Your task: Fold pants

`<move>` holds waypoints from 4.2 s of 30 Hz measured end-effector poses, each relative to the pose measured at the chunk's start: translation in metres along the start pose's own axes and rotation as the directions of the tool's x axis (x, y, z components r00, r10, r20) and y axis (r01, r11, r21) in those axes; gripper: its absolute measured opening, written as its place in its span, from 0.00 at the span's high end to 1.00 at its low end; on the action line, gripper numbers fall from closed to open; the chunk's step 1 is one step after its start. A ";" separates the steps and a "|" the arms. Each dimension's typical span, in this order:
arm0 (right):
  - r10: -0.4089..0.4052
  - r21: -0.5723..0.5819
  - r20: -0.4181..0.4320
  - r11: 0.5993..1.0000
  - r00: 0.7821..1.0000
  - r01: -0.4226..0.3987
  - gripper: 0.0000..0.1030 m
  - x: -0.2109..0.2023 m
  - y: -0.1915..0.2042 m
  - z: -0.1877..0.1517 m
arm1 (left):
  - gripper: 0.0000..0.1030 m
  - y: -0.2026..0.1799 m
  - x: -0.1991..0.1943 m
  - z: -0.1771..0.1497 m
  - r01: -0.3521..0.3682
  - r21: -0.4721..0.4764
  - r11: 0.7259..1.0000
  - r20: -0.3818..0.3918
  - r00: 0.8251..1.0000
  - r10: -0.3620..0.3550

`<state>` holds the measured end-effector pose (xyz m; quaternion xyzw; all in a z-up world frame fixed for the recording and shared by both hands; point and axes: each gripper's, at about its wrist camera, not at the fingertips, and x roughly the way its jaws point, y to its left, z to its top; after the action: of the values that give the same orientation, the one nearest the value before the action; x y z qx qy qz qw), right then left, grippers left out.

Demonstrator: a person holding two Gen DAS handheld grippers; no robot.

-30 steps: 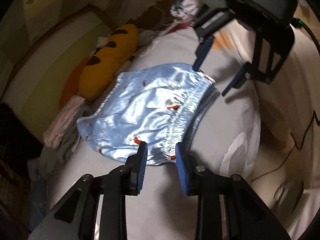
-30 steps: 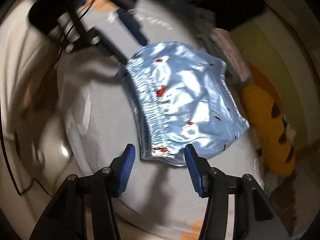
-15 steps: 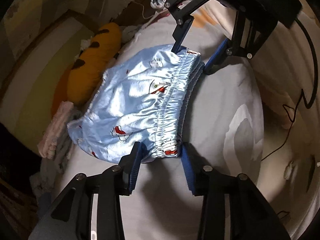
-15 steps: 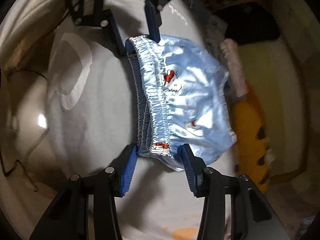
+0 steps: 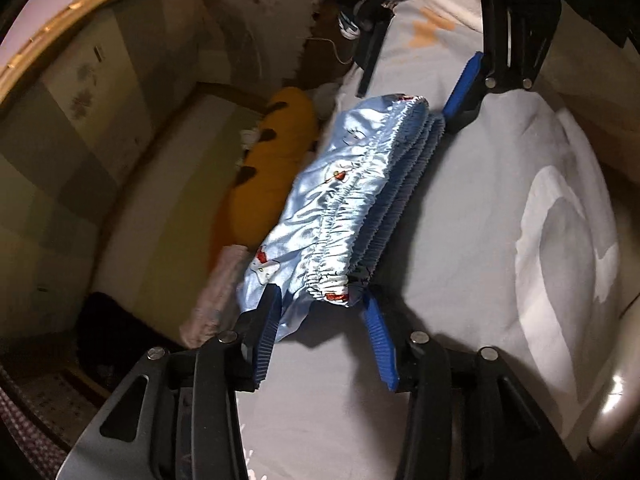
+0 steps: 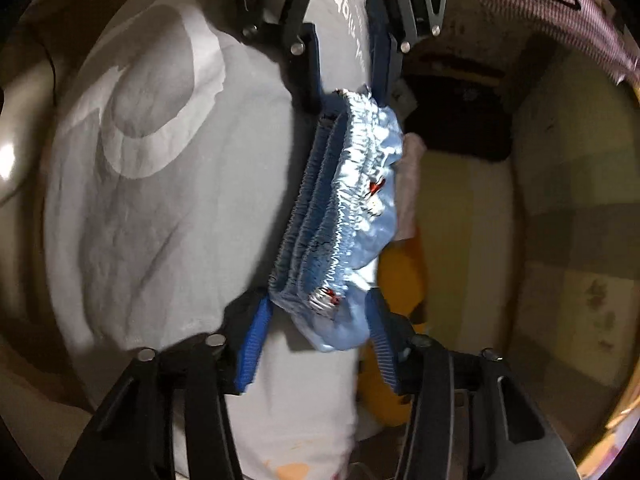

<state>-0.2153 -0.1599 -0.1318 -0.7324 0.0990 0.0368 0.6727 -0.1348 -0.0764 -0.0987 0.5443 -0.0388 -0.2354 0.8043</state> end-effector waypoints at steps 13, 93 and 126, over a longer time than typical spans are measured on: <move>-0.011 -0.033 0.017 0.999 1.000 0.011 0.63 -0.004 0.005 0.007 | 0.55 -0.008 -0.007 -0.006 -0.059 0.121 0.991 0.075 0.996 0.050; 0.526 0.909 0.412 -0.294 0.744 -0.295 0.54 0.193 -0.177 -0.153 | 0.99 0.180 0.151 -0.062 -0.043 -0.813 0.581 -0.346 0.838 -0.422; 0.658 0.952 0.268 -0.070 0.704 -0.297 0.78 0.167 -0.138 -0.115 | 0.99 0.174 0.157 -0.069 -0.069 -0.813 0.578 -0.406 0.779 -0.478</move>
<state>-0.0341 -0.2795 -0.0179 -0.0291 0.4469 0.0984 0.8887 0.0851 -0.0323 -0.0014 0.1746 0.3869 -0.1437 0.8940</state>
